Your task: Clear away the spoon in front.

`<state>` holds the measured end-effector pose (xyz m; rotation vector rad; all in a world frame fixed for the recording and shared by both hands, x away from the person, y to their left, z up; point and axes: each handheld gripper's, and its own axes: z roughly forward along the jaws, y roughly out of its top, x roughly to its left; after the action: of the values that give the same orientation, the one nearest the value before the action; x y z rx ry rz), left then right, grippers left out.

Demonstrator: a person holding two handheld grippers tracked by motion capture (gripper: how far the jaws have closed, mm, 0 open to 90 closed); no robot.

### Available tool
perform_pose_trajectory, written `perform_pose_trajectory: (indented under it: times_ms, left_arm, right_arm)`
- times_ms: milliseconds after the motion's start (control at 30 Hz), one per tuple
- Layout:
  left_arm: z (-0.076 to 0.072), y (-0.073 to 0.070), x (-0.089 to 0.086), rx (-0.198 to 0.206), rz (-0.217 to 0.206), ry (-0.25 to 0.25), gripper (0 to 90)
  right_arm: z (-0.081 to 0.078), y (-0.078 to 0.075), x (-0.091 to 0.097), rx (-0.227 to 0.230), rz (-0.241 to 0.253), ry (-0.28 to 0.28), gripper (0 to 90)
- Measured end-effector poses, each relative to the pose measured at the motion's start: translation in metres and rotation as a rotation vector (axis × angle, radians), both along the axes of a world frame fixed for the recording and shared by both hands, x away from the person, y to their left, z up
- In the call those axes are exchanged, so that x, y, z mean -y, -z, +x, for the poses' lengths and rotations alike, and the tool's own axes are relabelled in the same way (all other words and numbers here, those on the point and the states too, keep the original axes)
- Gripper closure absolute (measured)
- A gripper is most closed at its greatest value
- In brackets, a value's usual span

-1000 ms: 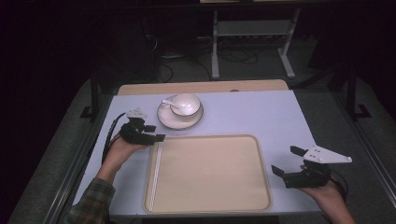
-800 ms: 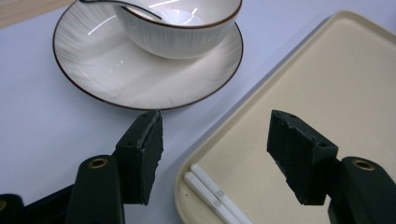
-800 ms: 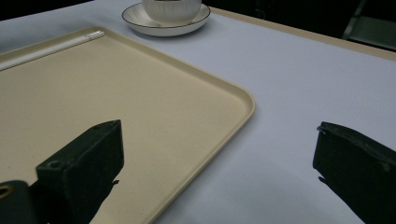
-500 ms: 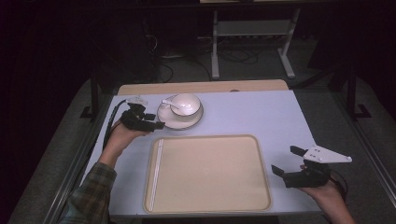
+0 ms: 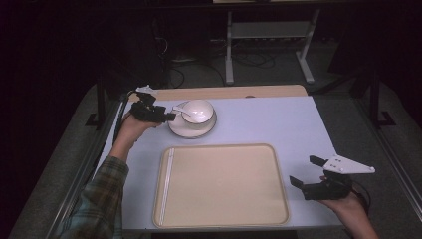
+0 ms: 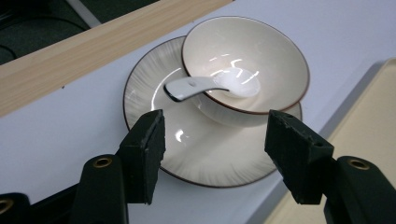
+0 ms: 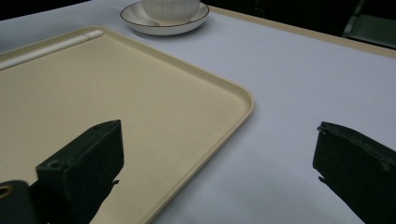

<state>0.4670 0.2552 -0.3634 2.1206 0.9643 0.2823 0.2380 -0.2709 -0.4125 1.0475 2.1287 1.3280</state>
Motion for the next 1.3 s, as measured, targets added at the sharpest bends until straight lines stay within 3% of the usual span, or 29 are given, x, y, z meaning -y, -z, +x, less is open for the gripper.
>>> perform_pose_trajectory:
  times_ms: [367, 600, 767, 1300]
  left_arm:
    - [0.032, 0.006, 0.005, -0.037, -0.022, 0.004, 42.0]
    - [0.048, 0.02, 0.01, -0.077, -0.034, -0.001, 45.1]
    - [0.051, 0.026, 0.013, -0.093, -0.053, 0.003, 50.0]
    - [0.046, 0.021, 0.012, -0.072, -0.08, 0.037, 71.5]
  right_arm:
    - [0.0, 0.001, 0.0, -0.004, -0.002, 0.001, 1.5]
    - [0.0, 0.001, 0.002, -0.004, 0.001, 0.006, 1.5]
    - [0.0, 0.002, 0.003, -0.005, 0.0, 0.005, 1.5]
    - [0.0, 0.002, 0.002, -0.004, 0.0, 0.004, 1.5]
